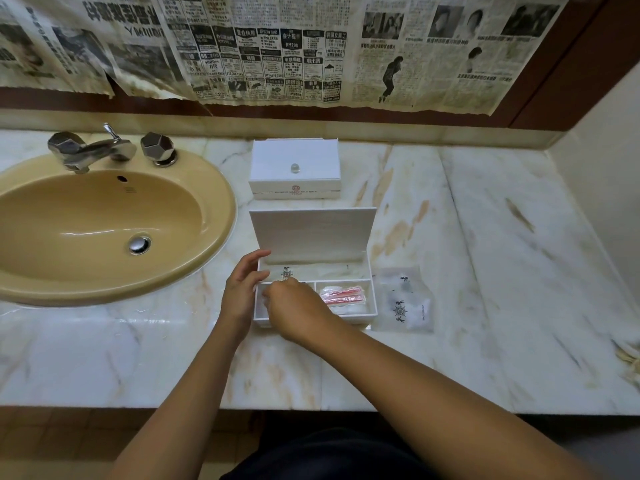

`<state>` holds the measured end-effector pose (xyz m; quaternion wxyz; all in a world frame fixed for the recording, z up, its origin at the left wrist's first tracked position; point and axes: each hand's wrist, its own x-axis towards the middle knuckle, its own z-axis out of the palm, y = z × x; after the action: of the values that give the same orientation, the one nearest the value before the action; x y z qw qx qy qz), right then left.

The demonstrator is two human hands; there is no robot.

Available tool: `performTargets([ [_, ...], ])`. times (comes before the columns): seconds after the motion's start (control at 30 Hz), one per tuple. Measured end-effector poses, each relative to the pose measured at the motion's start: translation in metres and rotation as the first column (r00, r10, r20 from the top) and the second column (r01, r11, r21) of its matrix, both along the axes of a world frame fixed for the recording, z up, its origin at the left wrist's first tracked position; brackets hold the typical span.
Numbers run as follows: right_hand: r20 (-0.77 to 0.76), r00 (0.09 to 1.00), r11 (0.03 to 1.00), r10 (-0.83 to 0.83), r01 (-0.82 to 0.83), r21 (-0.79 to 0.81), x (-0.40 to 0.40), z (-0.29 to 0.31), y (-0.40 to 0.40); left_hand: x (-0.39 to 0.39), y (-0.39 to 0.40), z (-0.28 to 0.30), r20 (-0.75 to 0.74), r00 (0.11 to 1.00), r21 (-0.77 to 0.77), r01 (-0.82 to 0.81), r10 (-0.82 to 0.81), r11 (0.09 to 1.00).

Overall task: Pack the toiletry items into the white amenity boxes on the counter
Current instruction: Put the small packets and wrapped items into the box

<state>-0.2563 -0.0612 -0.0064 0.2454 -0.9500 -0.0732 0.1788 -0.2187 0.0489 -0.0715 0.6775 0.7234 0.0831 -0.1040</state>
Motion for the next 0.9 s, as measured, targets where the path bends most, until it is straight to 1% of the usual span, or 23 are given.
performTargets([
  [0.1,0.122,0.992,0.997,0.037,-0.029,-0.07,-0.007,0.009,0.0,0.0,0.002,-0.004,-0.011,1.0,-0.024,-0.002,0.002,1.0],
  [0.17,0.12,0.991,0.997,0.051,-0.043,-0.067,-0.01,0.01,0.001,0.001,0.004,-0.005,-0.016,1.0,-0.03,0.013,-0.013,0.999],
  [0.23,-0.002,0.998,0.996,0.056,-0.056,-0.067,-0.011,0.006,0.0,0.0,0.003,-0.004,-0.003,1.0,-0.03,0.018,-0.018,0.999],
  [0.3,-0.128,0.988,0.99,0.081,-0.094,-0.103,-0.013,0.001,-0.002,0.0,0.002,-0.002,0.004,1.0,-0.034,0.007,-0.007,0.999],
  [0.33,-0.161,0.982,0.986,0.096,-0.116,-0.122,-0.013,-0.001,-0.003,-0.001,0.001,-0.001,0.004,1.0,-0.028,0.005,-0.005,1.0],
  [0.4,-0.175,0.979,0.984,0.104,-0.127,-0.124,-0.014,-0.002,-0.002,0.0,0.002,-0.001,0.005,1.0,-0.018,0.012,-0.012,1.0],
  [0.43,-0.162,0.982,0.986,0.1,-0.12,-0.119,-0.014,-0.001,-0.002,0.0,0.002,-0.002,0.0,1.0,-0.021,0.014,-0.014,1.0],
  [0.5,-0.085,0.99,0.985,0.111,-0.121,-0.123,-0.015,0.004,-0.001,0.0,0.004,-0.002,-0.008,1.0,-0.024,0.018,-0.018,1.0],
  [0.6,0.114,0.987,0.992,0.114,-0.107,-0.068,-0.014,0.018,-0.003,-0.002,0.003,0.002,-0.017,0.999,-0.023,0.028,-0.028,0.999],
  [0.7,0.255,0.967,0.999,0.002,-0.011,0.033,-0.006,0.03,-0.017,-0.001,0.0,0.003,-0.02,1.0,-0.034,0.0,-0.001,0.999],
  [0.8,0.278,0.948,0.987,-0.156,0.135,0.092,0.005,0.034,-0.043,-0.001,-0.002,0.005,-0.003,1.0,-0.009,0.001,-0.001,1.0],
  [0.9,0.264,0.914,0.951,-0.308,0.295,0.09,0.012,0.029,-0.076,-0.001,-0.002,0.005,-0.006,1.0,0.016,-0.001,0.001,1.0],
])
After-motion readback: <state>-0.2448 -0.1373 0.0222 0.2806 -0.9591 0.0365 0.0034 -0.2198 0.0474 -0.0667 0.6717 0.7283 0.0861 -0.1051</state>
